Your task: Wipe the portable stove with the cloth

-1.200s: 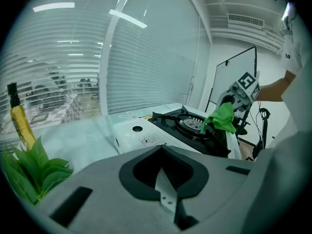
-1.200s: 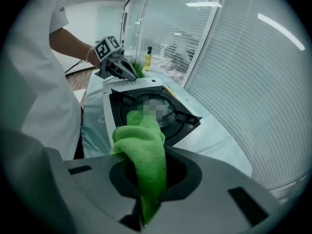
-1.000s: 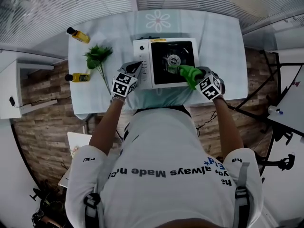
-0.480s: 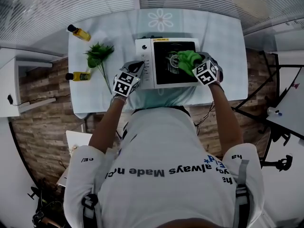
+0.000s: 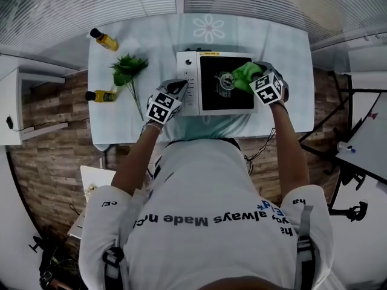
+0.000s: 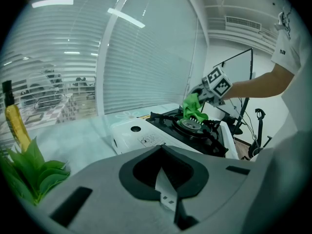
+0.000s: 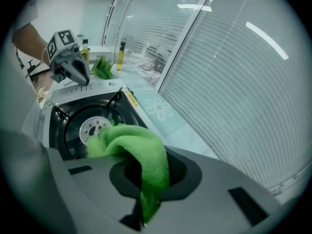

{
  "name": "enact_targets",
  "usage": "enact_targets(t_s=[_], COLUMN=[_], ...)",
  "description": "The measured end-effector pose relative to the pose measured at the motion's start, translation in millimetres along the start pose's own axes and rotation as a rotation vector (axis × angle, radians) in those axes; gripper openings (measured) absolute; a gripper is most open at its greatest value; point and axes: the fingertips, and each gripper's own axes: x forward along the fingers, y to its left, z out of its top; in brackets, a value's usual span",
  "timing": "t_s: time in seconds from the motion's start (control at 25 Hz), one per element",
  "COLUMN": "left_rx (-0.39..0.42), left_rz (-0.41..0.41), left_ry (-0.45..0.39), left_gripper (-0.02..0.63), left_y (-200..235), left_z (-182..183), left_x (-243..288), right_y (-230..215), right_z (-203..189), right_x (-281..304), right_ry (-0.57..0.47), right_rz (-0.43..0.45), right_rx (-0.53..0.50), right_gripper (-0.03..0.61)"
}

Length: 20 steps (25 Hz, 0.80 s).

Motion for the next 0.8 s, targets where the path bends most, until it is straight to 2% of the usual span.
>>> enact_targets(t_s=[0.12,0.24,0.36,0.48,0.64,0.8], left_rx=[0.000,-0.006,-0.012,-0.014,-0.017,-0.020], left_rz=[-0.005,-0.007,-0.013,-0.013,-0.018,-0.020], left_ry=[-0.003,-0.006,-0.006,-0.013,-0.012,-0.015], left_gripper=[0.012,0.012,0.012,0.012,0.012,0.012], left_y=[0,0,-1,0,-2,-1], left_z=[0,0,1,2,1,1], left_x=[0,0,1,1,1,1], right_y=[-29,-39,-31,-15,-12,-7], right_z=[26,47,54,40,35,41], right_x=[-17,-5,22,57,66,67], right_ry=[-0.054,-0.062,-0.019,0.080,0.106,0.122], right_rz=[-0.070,-0.107,-0.066,-0.021,-0.012,-0.022], right_rx=[-0.004,-0.057,-0.081,-0.151,-0.121,-0.155], right_gripper=[0.023,0.023,0.023,0.023,0.023,0.023])
